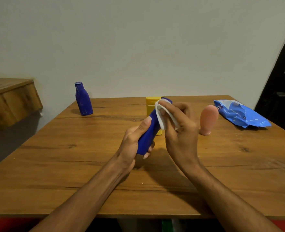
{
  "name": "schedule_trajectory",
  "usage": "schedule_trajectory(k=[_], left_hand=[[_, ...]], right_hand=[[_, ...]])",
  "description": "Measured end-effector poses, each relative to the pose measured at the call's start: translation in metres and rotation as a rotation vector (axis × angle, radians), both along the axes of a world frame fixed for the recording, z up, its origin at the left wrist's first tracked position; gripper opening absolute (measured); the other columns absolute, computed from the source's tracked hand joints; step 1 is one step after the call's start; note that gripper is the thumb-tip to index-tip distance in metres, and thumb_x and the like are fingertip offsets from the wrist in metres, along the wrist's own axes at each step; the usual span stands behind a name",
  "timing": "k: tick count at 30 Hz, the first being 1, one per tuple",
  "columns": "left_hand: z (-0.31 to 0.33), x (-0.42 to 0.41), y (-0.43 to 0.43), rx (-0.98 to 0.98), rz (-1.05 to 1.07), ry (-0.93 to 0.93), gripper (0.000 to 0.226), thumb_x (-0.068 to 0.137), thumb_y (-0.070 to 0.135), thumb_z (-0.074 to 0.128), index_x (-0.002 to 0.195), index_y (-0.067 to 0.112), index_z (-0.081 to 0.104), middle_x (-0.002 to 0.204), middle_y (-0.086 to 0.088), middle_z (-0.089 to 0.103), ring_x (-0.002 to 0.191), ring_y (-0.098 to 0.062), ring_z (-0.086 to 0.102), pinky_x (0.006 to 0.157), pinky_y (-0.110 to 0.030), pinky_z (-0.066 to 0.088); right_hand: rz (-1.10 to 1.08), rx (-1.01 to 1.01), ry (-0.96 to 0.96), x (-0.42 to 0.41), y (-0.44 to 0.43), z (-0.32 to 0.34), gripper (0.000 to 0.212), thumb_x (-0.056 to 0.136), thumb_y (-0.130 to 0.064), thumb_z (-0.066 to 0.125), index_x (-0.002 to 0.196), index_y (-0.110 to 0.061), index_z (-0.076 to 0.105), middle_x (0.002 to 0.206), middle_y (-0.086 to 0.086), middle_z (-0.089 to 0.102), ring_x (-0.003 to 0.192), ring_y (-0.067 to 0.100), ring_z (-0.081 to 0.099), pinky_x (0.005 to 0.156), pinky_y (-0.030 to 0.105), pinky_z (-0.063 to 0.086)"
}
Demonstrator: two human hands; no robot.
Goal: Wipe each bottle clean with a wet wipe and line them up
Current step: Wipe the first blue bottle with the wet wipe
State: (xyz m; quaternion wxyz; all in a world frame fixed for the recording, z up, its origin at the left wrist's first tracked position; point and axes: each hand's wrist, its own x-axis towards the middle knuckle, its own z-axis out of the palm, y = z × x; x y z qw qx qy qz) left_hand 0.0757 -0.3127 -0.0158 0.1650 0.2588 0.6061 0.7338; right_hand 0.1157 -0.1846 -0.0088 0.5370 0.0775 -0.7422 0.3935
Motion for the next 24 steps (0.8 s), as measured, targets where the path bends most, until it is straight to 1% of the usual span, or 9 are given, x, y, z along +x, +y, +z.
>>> schedule_trajectory(k=[2, 4, 6, 9, 12, 14, 16, 21, 24], left_hand=[[-0.001, 0.001, 0.001, -0.002, -0.013, 0.005, 0.053, 0.085, 0.055, 0.051, 0.105, 0.007, 0.061, 0.069, -0.007, 0.058, 0.054, -0.016, 0.051, 0.042, -0.023, 0.041], [-0.002, 0.003, 0.002, 0.012, -0.027, 0.0, 0.05, 0.086, 0.055, 0.051, 0.102, 0.01, 0.064, 0.068, -0.006, 0.058, 0.053, -0.016, 0.051, 0.042, -0.023, 0.041], [-0.001, 0.005, 0.002, 0.054, -0.031, -0.04, 0.044, 0.085, 0.055, 0.052, 0.096, 0.014, 0.067, 0.071, -0.007, 0.059, 0.055, -0.016, 0.051, 0.042, -0.023, 0.041], [0.001, 0.006, 0.001, 0.11, -0.038, -0.115, 0.045, 0.083, 0.054, 0.053, 0.098, 0.013, 0.064, 0.073, -0.006, 0.06, 0.056, -0.017, 0.051, 0.041, -0.023, 0.04], [0.003, 0.007, 0.001, 0.14, -0.1, -0.152, 0.048, 0.084, 0.054, 0.054, 0.105, 0.011, 0.063, 0.08, -0.008, 0.061, 0.056, -0.018, 0.05, 0.04, -0.023, 0.04], [0.004, 0.009, 0.002, 0.171, -0.163, -0.185, 0.049, 0.088, 0.053, 0.052, 0.111, 0.011, 0.062, 0.087, -0.008, 0.065, 0.056, -0.018, 0.05, 0.039, -0.023, 0.04], [0.005, 0.01, 0.002, 0.211, -0.21, -0.232, 0.047, 0.093, 0.052, 0.046, 0.113, 0.012, 0.061, 0.09, -0.007, 0.067, 0.056, -0.017, 0.049, 0.04, -0.024, 0.04], [0.005, 0.006, 0.0, 0.309, -0.283, -0.368, 0.052, 0.094, 0.053, 0.042, 0.116, 0.011, 0.062, 0.088, -0.009, 0.059, 0.055, -0.018, 0.048, 0.04, -0.023, 0.04], [0.003, 0.004, -0.001, 0.298, -0.323, -0.387, 0.054, 0.095, 0.053, 0.042, 0.123, 0.009, 0.057, 0.096, -0.01, 0.06, 0.056, -0.018, 0.048, 0.04, -0.023, 0.041]], right_hand=[[0.001, -0.1, 0.027, 0.001, 0.0, 0.004, 0.034, 0.091, -0.004, 0.06, 0.124, -0.013, 0.063, 0.109, 0.002, 0.051, 0.103, 0.013, 0.052, 0.081, 0.021, 0.052], [0.011, -0.128, 0.04, 0.002, -0.001, 0.005, 0.035, 0.091, -0.006, 0.06, 0.124, -0.016, 0.062, 0.11, 0.002, 0.05, 0.104, 0.013, 0.051, 0.082, 0.02, 0.051], [0.039, -0.059, 0.025, 0.003, -0.002, 0.003, 0.036, 0.09, -0.006, 0.061, 0.124, -0.018, 0.062, 0.111, 0.0, 0.049, 0.104, 0.014, 0.051, 0.082, 0.021, 0.051], [0.071, 0.03, -0.018, 0.004, -0.002, 0.003, 0.035, 0.09, -0.01, 0.061, 0.124, -0.02, 0.062, 0.113, -0.004, 0.048, 0.106, 0.016, 0.053, 0.08, 0.028, 0.055], [0.074, -0.135, -0.008, 0.007, -0.004, 0.01, 0.028, 0.092, -0.012, 0.063, 0.118, -0.021, 0.065, 0.108, -0.002, 0.052, 0.102, 0.01, 0.054, 0.078, 0.019, 0.052], [0.14, -0.288, -0.016, 0.01, -0.006, 0.016, 0.024, 0.091, -0.016, 0.062, 0.114, -0.026, 0.065, 0.108, 0.001, 0.054, 0.102, 0.007, 0.054, 0.074, 0.014, 0.051], [0.195, -0.367, -0.018, 0.012, -0.008, 0.019, 0.023, 0.091, -0.017, 0.061, 0.111, -0.027, 0.064, 0.111, 0.005, 0.056, 0.101, 0.004, 0.055, 0.069, 0.011, 0.05], [0.202, -0.385, -0.057, 0.01, -0.008, 0.013, 0.021, 0.091, -0.015, 0.064, 0.111, -0.017, 0.071, 0.105, 0.002, 0.064, 0.101, 0.015, 0.061, 0.077, 0.024, 0.054], [0.194, -0.451, -0.062, 0.011, -0.005, 0.017, 0.021, 0.09, -0.017, 0.065, 0.11, -0.018, 0.07, 0.104, -0.005, 0.067, 0.103, 0.011, 0.062, 0.079, 0.022, 0.053]])
